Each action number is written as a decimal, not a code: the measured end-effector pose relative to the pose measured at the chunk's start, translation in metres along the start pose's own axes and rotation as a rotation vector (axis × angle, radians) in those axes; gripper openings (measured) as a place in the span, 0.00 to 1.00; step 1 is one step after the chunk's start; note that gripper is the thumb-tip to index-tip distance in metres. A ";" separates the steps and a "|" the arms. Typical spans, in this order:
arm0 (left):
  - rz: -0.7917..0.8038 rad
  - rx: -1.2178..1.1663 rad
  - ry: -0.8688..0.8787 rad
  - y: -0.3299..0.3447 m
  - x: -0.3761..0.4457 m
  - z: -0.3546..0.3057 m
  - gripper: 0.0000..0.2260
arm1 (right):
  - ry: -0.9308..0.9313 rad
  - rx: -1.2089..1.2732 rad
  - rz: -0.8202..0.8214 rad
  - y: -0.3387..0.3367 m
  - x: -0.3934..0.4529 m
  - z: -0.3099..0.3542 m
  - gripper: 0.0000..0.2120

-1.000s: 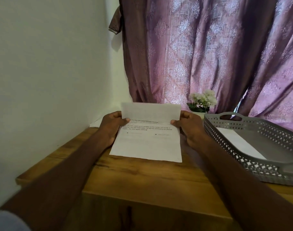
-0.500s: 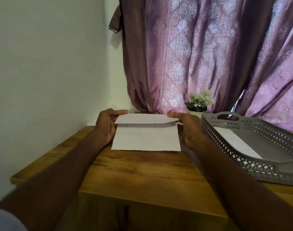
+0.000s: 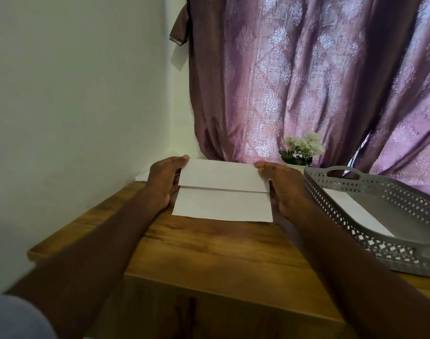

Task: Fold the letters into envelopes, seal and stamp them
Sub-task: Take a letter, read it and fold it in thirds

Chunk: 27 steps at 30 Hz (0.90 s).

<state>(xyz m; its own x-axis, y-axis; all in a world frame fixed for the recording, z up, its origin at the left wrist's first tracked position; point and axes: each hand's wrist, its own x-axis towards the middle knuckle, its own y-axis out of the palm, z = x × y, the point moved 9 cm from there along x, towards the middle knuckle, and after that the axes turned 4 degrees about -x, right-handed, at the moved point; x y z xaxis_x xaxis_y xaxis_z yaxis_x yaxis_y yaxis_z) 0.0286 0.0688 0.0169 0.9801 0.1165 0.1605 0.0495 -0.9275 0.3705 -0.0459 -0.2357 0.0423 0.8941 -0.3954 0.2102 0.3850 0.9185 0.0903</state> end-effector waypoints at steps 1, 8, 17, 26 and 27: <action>0.002 0.011 0.001 0.001 -0.001 -0.001 0.12 | -0.007 0.003 0.001 0.000 0.000 0.000 0.09; 0.126 0.118 -0.037 0.016 -0.006 0.006 0.15 | -0.027 0.122 0.013 0.002 -0.007 0.004 0.15; 0.015 0.014 -0.060 0.010 -0.008 0.000 0.19 | -0.060 0.095 -0.017 -0.002 -0.009 0.009 0.08; 0.274 0.203 -0.055 0.029 -0.011 0.012 0.18 | -0.033 0.061 -0.074 -0.012 0.002 0.000 0.07; 0.261 0.179 -0.044 0.028 -0.009 0.012 0.17 | -0.026 0.077 -0.047 -0.009 0.002 -0.001 0.09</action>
<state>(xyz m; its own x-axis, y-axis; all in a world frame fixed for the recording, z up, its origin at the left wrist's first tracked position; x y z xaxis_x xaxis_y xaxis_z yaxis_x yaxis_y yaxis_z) 0.0233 0.0381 0.0150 0.9713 -0.1459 0.1878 -0.1759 -0.9722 0.1543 -0.0476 -0.2450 0.0413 0.8688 -0.4390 0.2291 0.4068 0.8965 0.1753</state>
